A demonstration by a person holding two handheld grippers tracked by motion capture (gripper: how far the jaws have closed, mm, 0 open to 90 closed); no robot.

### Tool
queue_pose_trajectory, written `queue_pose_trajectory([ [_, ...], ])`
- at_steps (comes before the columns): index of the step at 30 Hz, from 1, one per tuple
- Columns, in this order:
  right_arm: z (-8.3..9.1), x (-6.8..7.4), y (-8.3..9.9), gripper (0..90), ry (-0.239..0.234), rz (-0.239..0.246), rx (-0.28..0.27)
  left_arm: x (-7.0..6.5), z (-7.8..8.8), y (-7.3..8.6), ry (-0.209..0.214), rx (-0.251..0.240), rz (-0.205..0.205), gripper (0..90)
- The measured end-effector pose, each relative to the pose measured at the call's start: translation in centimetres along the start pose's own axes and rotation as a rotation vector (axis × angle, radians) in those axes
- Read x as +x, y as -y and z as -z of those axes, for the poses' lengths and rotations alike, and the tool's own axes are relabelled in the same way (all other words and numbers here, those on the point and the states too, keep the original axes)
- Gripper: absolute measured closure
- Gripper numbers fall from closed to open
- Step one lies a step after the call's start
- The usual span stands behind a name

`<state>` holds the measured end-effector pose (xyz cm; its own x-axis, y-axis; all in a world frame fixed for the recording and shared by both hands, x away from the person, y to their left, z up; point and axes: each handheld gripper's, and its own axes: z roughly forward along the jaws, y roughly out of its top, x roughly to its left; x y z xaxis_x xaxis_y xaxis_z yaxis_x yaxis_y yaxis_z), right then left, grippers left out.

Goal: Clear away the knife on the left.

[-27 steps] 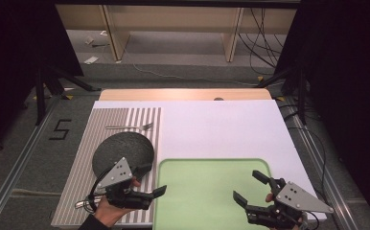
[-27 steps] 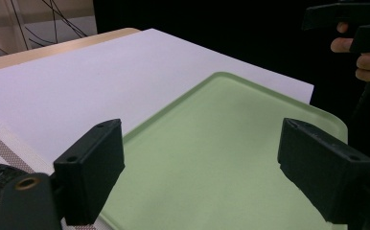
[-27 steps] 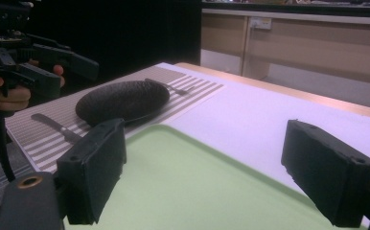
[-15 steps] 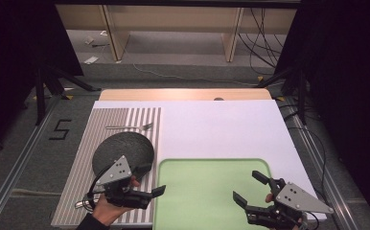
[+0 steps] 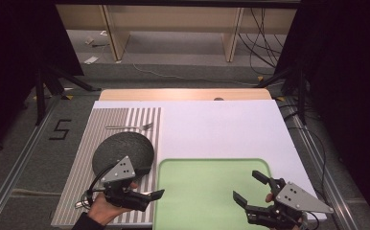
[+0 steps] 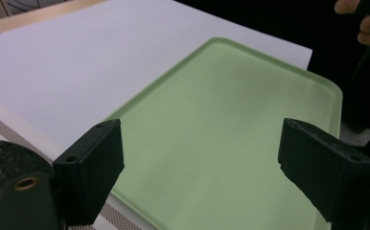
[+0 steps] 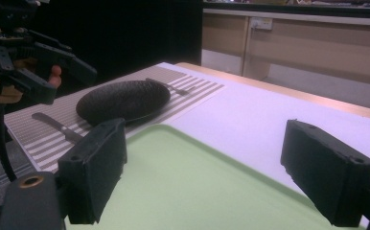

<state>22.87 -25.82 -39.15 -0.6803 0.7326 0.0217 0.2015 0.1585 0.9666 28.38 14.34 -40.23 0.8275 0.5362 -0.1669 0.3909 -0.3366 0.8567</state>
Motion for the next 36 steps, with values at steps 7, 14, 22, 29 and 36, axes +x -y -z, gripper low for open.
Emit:
queue_pose_trajectory([
  [7, 0.0, 0.0, 0.0, 16.9, -0.002, 0.001, 0.003, 0.2, 0.1, -0.1, 0.001, 0.053, 0.002, 15.4],
  [14, -0.1, -0.2, 0.1, 17.0, -0.003, -0.004, 0.004, 0.3, 0.1, 0.0, -0.006, 0.182, -0.058, 15.6],
  [22, 0.0, 0.0, 0.1, 17.1, -0.006, -0.002, 0.008, 1.2, 0.5, 0.5, -0.042, 0.267, -0.087, 15.7],
  [29, 0.0, 0.0, 0.1, 17.1, -0.012, 0.003, 0.011, 2.7, 1.6, 1.0, -0.073, 0.34, -0.089, 16.3],
  [36, 0.0, 0.1, 0.1, 17.2, -0.011, 0.005, 0.009, 4.1, 2.6, 2.1, -0.083, 0.443, -0.069, 18.2],
])
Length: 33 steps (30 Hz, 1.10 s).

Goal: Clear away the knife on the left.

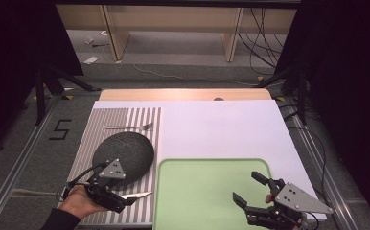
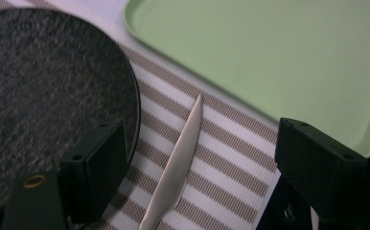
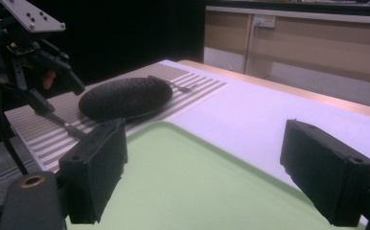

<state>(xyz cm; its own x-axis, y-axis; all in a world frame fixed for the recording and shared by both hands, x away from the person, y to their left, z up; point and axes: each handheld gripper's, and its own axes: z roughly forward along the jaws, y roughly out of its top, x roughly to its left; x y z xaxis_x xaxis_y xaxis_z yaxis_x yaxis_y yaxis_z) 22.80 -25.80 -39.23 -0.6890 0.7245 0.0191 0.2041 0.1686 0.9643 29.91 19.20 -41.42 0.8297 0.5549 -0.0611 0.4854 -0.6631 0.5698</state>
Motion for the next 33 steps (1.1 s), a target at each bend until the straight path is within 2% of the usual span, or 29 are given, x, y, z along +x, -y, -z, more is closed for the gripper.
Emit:
queue_pose_trajectory([
  [1, 0.0, 0.0, 0.0, 17.2, 0.0, 0.0, 0.001, 0.1, 0.0, 0.1, -0.002, 0.021, -0.002, 18.4],
  [2, 0.0, 0.0, 0.0, 17.2, 0.0, 0.0, 0.001, 0.1, 0.0, 0.1, -0.002, 0.021, -0.002, 18.8],
  [4, 0.0, 0.0, 0.0, 17.2, -0.001, 0.002, 0.003, 0.3, 0.1, 0.4, -0.02, 0.093, -0.015, 19.7],
  [6, -0.1, 0.0, 0.0, 17.3, -0.001, 0.001, 0.003, 0.4, 0.0, 0.6, -0.016, 0.124, -0.015, 20.1],
  [11, -0.1, 0.0, 0.0, 17.3, -0.002, 0.002, 0.003, 0.9, -0.1, 1.1, -0.019, 0.164, -0.008, 21.2],
  [15, 0.0, 0.0, 0.0, 17.4, -0.004, 0.003, 0.003, 1.6, 0.1, 1.7, -0.027, 0.187, 0.013, 23.2],
  [19, -0.1, 0.1, 0.0, 17.4, -0.004, 0.003, 0.005, 2.4, -0.1, 2.7, -0.031, 0.231, 0.032, 28.9],
  [22, -0.1, 0.1, 0.0, 17.4, -0.005, 0.005, 0.008, 2.6, -0.3, 2.9, -0.039, 0.254, 0.023, 30.9],
  [27, -0.1, 0.0, 0.0, 17.5, -0.004, 0.005, 0.006, 2.9, -1.1, 3.2, -0.06, 0.32, 0.024, 32.6],
  [33, -0.1, 0.0, 0.0, 17.7, -0.003, 0.006, 0.007, 3.1, -1.7, 3.4, -0.055, 0.343, 0.027, 39.1],
])
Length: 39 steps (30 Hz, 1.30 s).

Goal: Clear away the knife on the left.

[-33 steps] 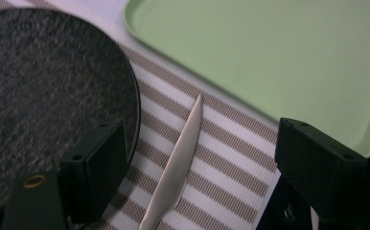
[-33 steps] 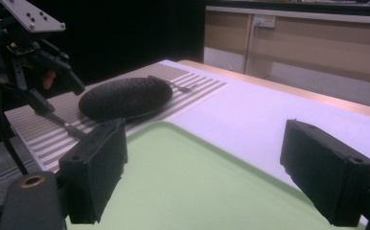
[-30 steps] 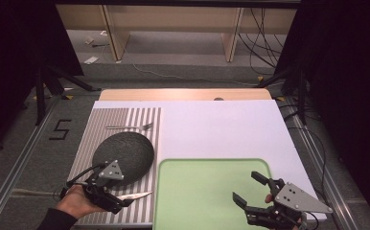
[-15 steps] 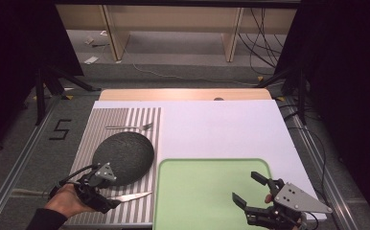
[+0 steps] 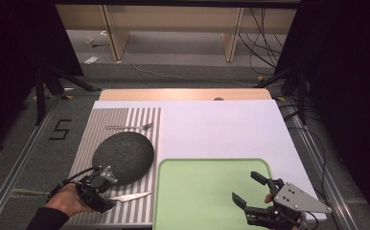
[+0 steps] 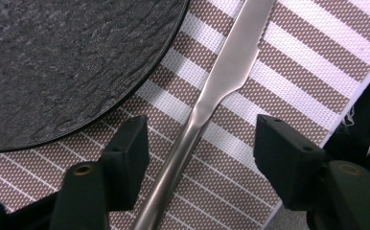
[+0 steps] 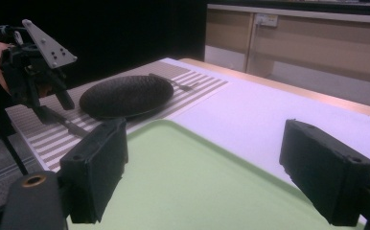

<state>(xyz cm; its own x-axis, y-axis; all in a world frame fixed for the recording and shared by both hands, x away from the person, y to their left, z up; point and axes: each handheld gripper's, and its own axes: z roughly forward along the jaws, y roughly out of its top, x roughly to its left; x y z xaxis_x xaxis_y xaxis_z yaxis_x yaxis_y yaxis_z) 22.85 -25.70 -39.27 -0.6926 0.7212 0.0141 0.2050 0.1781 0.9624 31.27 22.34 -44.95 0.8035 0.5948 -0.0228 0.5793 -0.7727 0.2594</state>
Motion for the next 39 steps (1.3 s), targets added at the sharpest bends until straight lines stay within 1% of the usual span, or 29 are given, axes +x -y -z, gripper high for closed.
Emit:
queue_pose_trajectory([
  [3, 0.0, 0.0, 0.0, 17.8, 0.001, 0.005, 0.003, 0.2, -0.4, 0.0, -0.023, 0.03, -0.01, 42.8],
  [5, 0.0, 0.0, 0.0, 17.9, 0.0, 0.005, 0.002, 0.3, -0.5, 0.0, -0.022, 0.037, -0.01, 46.2],
  [6, 0.0, 0.0, 0.0, 18.0, -0.001, 0.004, 0.004, 0.4, -0.8, 0.0, -0.02, 0.054, -0.014, 47.4],
  [8, 0.0, 0.0, 0.0, 18.0, 0.0, 0.006, 0.005, 0.4, -0.9, 0.0, -0.019, 0.057, -0.014, 49.3],
  [9, 0.0, 0.0, 0.0, 18.1, 0.0, 0.006, 0.005, 0.4, -1.0, 0.0, -0.018, 0.068, -0.017, 49.3],
  [11, 0.0, 0.0, 0.0, 18.2, -0.001, 0.006, 0.005, 0.5, -1.2, -0.1, -0.017, 0.087, -0.019, 52.6],
  [14, 0.0, 0.0, 0.0, 18.2, -0.001, 0.006, 0.006, 0.5, -1.2, -0.3, -0.009, 0.091, -0.018, 56.4],
  [16, 0.0, 0.0, 0.0, 18.3, -0.002, 0.006, 0.006, 0.5, -1.2, -0.4, -0.01, 0.099, -0.016, 59.4],
  [17, 0.0, 0.0, 0.0, 18.3, -0.002, 0.007, 0.006, 0.6, -1.2, -0.5, -0.004, 0.109, -0.008, 59.4],
  [18, -0.1, 0.0, 0.0, 18.4, -0.003, 0.008, 0.007, 0.7, -1.2, -0.5, -0.008, 0.118, 0.003, 63.0],
  [19, -0.1, 0.0, 0.0, 18.4, -0.004, 0.008, 0.007, 0.9, -1.2, -0.6, -0.002, 0.136, 0.021, 64.4],
  [20, -0.1, 0.0, 0.0, 18.4, -0.004, 0.008, 0.007, 0.9, -1.2, -0.6, -0.002, 0.136, 0.021, 64.9],
  [22, -0.1, 0.0, 0.0, 18.5, -0.004, 0.009, 0.008, 1.0, -1.2, -0.7, -0.005, 0.153, 0.006, 66.5],
  [24, -0.1, 0.0, 0.0, 18.5, -0.004, 0.009, 0.008, 0.9, -1.2, -0.8, -0.008, 0.161, 0.003, 67.3],
  [26, -0.1, 0.0, 0.0, 18.5, -0.004, 0.009, 0.01, 0.8, -1.3, -1.1, -0.012, 0.186, -0.024, 71.1],
  [27, -0.1, 0.0, 0.0, 18.5, -0.004, 0.009, 0.01, 0.8, -1.3, -1.1, -0.012, 0.186, -0.024, 72.5],
  [28, -0.1, 0.0, 0.0, 18.6, -0.005, 0.008, 0.01, 0.7, -1.3, -1.2, -0.011, 0.189, -0.04, 74.3],
  [29, -0.1, 0.0, 0.0, 18.6, -0.005, 0.008, 0.01, 0.6, -1.3, -1.2, -0.011, 0.193, -0.054, 74.3],
  [30, -0.1, 0.0, 0.0, 18.6, -0.005, 0.009, 0.01, 0.5, -1.3, -1.2, -0.011, 0.195, -0.069, 77.8],
  [31, -0.1, 0.0, 0.0, 18.6, -0.005, 0.009, 0.01, 0.4, -1.3, -1.3, -0.011, 0.197, -0.084, 77.8],
  [33, -0.1, 0.0, 0.0, 18.7, -0.005, 0.009, 0.01, 0.4, -1.3, -1.2, -0.012, 0.196, -0.095, 78.8],
  [36, -0.1, 0.0, 0.0, 18.7, -0.005, 0.012, 0.013, 0.3, -1.2, -1.3, -0.014, 0.198, -0.1, 79.3],
  [38, -0.1, 0.0, 0.0, 18.7, -0.004, 0.011, 0.014, 0.2, -1.2, -1.3, -0.006, 0.2, -0.114, 79.3],
  [39, -0.1, 0.0, 0.0, 18.7, -0.004, 0.011, 0.014, 0.2, -1.2, -1.3, -0.006, 0.2, -0.114, 79.4],
])
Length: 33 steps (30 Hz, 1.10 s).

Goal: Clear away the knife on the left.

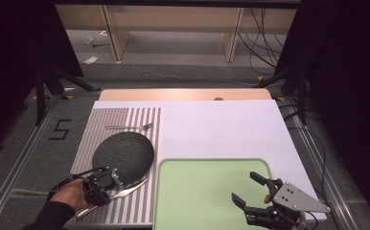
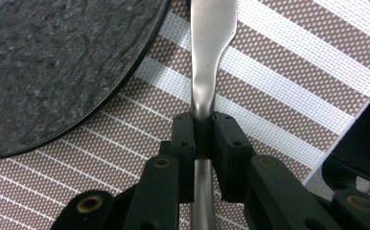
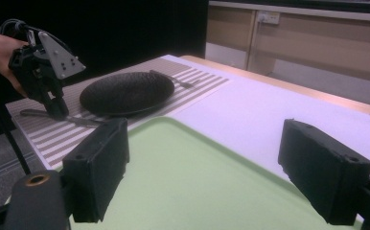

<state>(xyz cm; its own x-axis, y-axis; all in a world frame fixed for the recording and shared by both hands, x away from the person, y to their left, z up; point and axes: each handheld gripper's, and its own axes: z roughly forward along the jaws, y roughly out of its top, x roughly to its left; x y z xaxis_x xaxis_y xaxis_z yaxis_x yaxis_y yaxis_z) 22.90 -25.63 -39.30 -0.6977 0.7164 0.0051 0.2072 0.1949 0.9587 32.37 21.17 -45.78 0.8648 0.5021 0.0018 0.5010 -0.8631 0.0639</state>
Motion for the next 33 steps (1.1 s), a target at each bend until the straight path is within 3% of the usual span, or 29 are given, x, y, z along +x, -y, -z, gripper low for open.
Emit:
queue_pose_trajectory([
  [4, 0.0, 0.0, 0.0, 18.8, 0.001, 0.0, 0.0, -0.2, 0.4, -0.1, 0.011, -0.03, -0.009, 79.5],
  [6, 0.0, 0.0, 0.0, 18.8, -0.001, 0.003, 0.002, -0.3, 1.1, -0.2, 0.052, -0.092, -0.002, 79.5],
  [11, 0.0, 0.0, 0.0, 18.9, -0.001, 0.008, 0.002, -0.5, 1.9, -0.4, 0.096, -0.162, 0.026, 79.6],
  [12, 0.0, 0.0, 0.0, 18.8, -0.001, 0.009, 0.002, -0.5, 2.2, -0.5, 0.107, -0.173, 0.037, 79.6],
  [13, 0.0, 0.0, 0.0, 18.8, -0.001, 0.009, 0.003, -0.5, 2.6, -0.6, 0.118, -0.196, 0.073, 79.6],
  [16, 0.0, 0.0, 0.0, 18.9, -0.001, 0.009, 0.003, -0.5, 2.9, -0.7, 0.134, -0.227, 0.105, 79.6],
  [21, 0.0, 0.0, 0.0, 18.9, -0.001, 0.009, 0.003, -0.5, 3.7, -1.1, 0.21, -0.315, 0.196, 79.6],
  [33, 0.0, 0.0, 0.0, 19.0, 0.0, 0.007, 0.002, -1.9, 4.5, -2.6, 0.277, -0.385, 0.204, 79.6],
])
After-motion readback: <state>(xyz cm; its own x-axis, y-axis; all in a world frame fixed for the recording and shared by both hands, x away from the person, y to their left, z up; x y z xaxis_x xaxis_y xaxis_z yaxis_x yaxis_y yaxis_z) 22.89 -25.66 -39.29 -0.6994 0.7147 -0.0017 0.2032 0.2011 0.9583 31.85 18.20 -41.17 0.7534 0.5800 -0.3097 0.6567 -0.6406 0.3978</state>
